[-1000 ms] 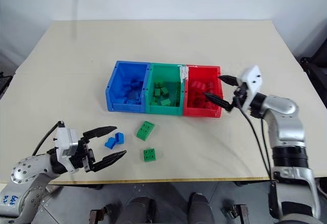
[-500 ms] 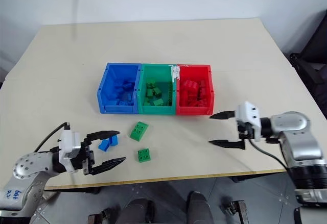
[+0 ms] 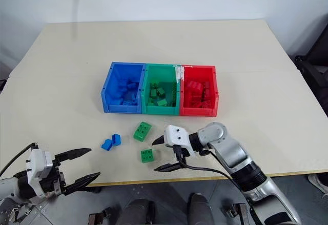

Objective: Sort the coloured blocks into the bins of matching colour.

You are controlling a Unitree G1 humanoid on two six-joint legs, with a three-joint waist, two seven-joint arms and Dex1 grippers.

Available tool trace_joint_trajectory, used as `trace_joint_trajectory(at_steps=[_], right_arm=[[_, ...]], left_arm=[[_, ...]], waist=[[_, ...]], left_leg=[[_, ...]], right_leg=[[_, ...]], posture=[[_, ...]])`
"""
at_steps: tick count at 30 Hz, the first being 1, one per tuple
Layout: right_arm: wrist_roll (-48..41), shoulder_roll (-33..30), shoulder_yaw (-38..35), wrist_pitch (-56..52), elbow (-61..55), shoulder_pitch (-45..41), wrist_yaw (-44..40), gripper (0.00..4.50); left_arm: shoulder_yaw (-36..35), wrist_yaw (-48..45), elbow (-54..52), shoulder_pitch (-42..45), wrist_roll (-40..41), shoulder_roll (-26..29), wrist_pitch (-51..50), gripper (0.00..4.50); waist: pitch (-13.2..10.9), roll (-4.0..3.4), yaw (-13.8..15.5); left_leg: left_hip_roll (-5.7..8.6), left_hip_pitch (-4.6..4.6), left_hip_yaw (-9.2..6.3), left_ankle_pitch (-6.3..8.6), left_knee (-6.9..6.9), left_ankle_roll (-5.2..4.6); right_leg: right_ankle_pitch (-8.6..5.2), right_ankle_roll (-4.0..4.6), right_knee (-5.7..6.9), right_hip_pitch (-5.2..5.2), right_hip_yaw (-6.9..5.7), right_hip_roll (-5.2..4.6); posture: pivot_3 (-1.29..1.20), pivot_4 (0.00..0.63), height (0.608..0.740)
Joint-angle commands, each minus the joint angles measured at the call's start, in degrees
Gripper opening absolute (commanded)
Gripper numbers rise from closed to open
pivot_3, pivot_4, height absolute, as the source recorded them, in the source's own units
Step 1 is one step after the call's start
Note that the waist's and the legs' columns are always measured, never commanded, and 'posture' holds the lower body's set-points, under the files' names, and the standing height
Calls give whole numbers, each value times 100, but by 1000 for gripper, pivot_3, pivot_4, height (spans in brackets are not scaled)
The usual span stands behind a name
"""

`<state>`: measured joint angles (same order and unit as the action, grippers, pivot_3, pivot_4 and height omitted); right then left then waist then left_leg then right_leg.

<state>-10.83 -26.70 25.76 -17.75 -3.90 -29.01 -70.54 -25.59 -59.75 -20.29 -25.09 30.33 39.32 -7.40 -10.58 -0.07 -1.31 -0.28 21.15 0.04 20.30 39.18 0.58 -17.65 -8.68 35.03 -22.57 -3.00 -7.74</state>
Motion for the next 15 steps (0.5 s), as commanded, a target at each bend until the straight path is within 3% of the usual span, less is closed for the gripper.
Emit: trace_joint_trajectory(at_steps=[1,2,5,12,15], right_arm=[[177,313,103,-102,81,-137,361,4456],[205,377,106,-119,114,-150,436,4456],[167,385,113,-150,27,-99,390,3884],[5,308,19,-106,4,-64,203,1571],[-126,236,-180,-30,39,-80,136,1436]], left_arm=[[-32,114,-355,-56,131,-58,-41,4500],[-14,136,-399,-56,130,-67,-58,4500],[4,171,-494,-2,181,-56,-131,4500],[69,205,-529,222,267,-39,-250,4500],[96,261,-527,341,308,-73,-266,4500]], waist=[[0,0,-24],[0,0,-28],[0,0,-29],[0,0,-28],[0,0,-25]], left_leg=[[-3,0,-1,1,0,2],[-6,0,-1,1,0,4],[-7,1,1,2,-2,5],[-6,0,2,3,-2,4],[-5,1,2,3,-2,3]], right_leg=[[0,0,0,0,-1,3],[0,1,0,-1,-1,6],[-1,2,3,-4,-1,8],[-1,2,3,-3,0,8],[-1,2,3,-3,-1,8]], posture=[[0,150,740],[0,150,740],[0,150,740],[0,150,740],[0,150,740]])
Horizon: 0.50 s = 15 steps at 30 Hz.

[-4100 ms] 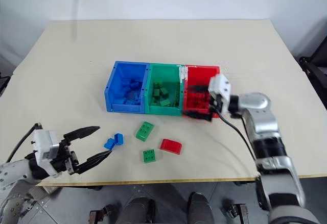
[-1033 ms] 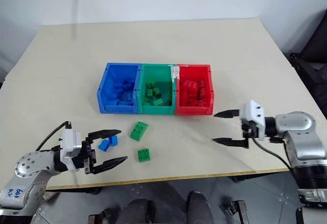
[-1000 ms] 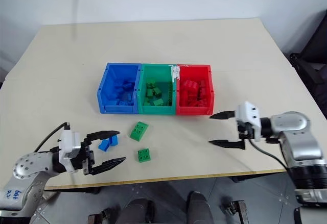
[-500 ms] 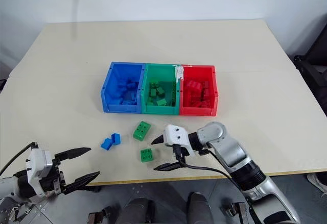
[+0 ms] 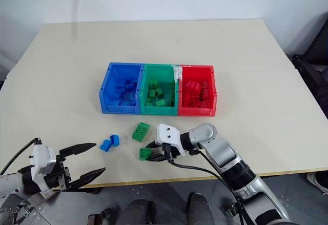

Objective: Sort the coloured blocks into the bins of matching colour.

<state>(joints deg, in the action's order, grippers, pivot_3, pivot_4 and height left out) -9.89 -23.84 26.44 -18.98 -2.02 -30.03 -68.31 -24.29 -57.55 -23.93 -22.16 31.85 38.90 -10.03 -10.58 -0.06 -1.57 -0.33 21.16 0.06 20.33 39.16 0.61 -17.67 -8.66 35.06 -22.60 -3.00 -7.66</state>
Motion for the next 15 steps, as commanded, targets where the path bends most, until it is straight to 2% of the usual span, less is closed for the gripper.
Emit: trace_joint_trajectory(at_steps=[1,4,7,10,15], right_arm=[[-339,-54,-361,99,-159,6,-123,1436],[-933,87,-950,-203,-203,-235,-54,1436],[-1117,564,-1743,-187,486,-1001,836,1436],[-828,858,-2101,194,1457,-1722,1539,1436],[-34,1009,-2081,1119,3140,-2557,2345,1436]], left_arm=[[-28,74,-165,89,176,-52,-7,4500],[-55,252,-188,229,278,-158,-52,4500],[-95,465,-224,340,381,-274,-127,4500],[-65,580,-210,379,354,-299,-190,4500],[-12,849,-89,513,239,-302,-265,4500]], waist=[[0,0,1],[0,0,1],[0,0,-49],[0,0,-52],[0,0,-40]], left_leg=[[0,0,0,0,0,0],[-1,-1,0,0,0,0],[-4,-2,3,0,0,1],[-16,-5,11,-6,0,11],[-15,-5,34,-1,-3,17]], right_leg=[[0,0,0,0,0,0],[0,0,0,1,0,0],[0,0,2,0,2,0],[-3,5,20,-11,3,8],[-13,25,46,-22,-1,10]], posture=[[0,150,740],[0,150,740],[0,150,740],[0,150,740],[0,150,740]])
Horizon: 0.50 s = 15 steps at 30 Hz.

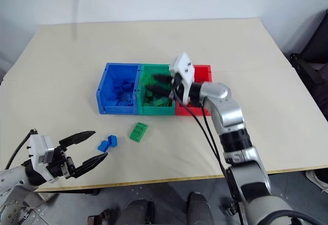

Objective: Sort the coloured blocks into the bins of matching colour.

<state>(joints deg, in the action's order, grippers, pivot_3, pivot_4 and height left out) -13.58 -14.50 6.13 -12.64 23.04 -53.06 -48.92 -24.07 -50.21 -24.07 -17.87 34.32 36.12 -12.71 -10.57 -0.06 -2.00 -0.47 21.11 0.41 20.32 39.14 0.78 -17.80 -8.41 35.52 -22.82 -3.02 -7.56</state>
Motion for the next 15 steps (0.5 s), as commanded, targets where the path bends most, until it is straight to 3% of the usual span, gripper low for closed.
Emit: trace_joint_trajectory(at_steps=[1,9,15], right_arm=[[385,100,-52,608,812,-328,427,1787],[51,29,-287,1127,643,-240,-177,4453],[-928,-991,-466,1113,-830,1102,-2255,4453]], left_arm=[[-27,128,-73,105,-5,-22,4,4500],[-88,189,-26,118,46,-15,-45,4500],[-628,103,317,-90,116,115,-67,4500]], waist=[[0,0,2],[0,0,-76],[0,1,29]], left_leg=[[5,9,9,0,0,-1],[0,9,14,1,0,-3],[-1,10,13,6,0,-10]], right_leg=[[0,0,0,-5,0,-3],[0,0,0,-8,-2,0],[0,0,-5,-2,-6,-2]], posture=[[0,150,740],[0,150,740],[0,150,740]])
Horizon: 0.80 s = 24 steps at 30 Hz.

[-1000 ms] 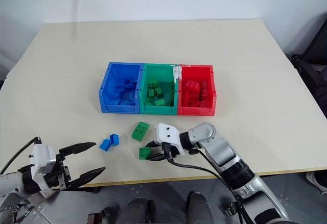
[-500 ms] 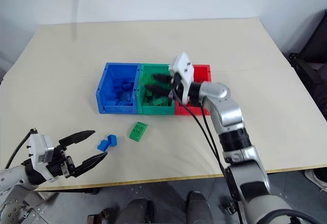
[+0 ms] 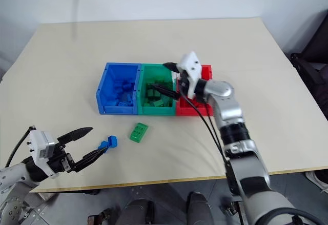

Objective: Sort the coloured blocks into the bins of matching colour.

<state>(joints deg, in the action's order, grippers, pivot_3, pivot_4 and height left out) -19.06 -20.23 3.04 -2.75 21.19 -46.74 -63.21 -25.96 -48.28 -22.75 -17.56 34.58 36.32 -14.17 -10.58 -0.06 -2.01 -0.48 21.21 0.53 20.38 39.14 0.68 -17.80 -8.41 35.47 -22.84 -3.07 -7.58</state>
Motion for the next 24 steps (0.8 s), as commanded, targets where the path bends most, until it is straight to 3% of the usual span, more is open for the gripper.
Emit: trace_joint_trajectory(at_steps=[1,7,10,13,18,24], right_arm=[[-370,-650,-159,273,-777,756,-1068,4453],[-902,-1485,-670,601,-1115,1933,-2000,4453],[-992,-2061,-918,647,-1203,2539,-2480,4453],[-1126,-2329,-1097,542,-1321,2955,-2512,4453],[-1164,-2387,-1251,454,-1725,3381,-2194,4453],[-1208,-2389,-1257,232,-2256,3562,-1859,4453]], left_arm=[[-567,-163,282,-173,101,122,119,4500],[-992,-539,836,-303,44,267,382,4500],[-905,-398,860,-35,-90,262,494,4500],[-631,-8,549,280,14,283,-18,4500],[300,578,-579,981,464,480,-1335,4500],[1841,2214,-1013,2728,324,408,-3717,4500]], waist=[[0,1,37],[-1,0,21],[-3,-3,47],[-1,0,125],[-1,0,191],[0,-1,211]], left_leg=[[0,0,1,1,0,0],[-5,-5,20,6,0,-6],[-17,-17,29,5,1,-4],[-15,-16,22,6,3,-3],[-19,-19,10,6,8,-2],[-11,-22,0,3,9,2]], right_leg=[[0,0,-5,1,-1,1],[4,-8,-38,21,-12,4],[6,-12,-36,24,-15,5],[7,-12,-41,31,-25,4],[9,-16,-38,34,-16,-1],[11,-19,-34,35,-9,3]], posture=[[0,150,740],[0,150,740],[0,150,740],[0,150,740],[0,150,740],[0,150,740]])
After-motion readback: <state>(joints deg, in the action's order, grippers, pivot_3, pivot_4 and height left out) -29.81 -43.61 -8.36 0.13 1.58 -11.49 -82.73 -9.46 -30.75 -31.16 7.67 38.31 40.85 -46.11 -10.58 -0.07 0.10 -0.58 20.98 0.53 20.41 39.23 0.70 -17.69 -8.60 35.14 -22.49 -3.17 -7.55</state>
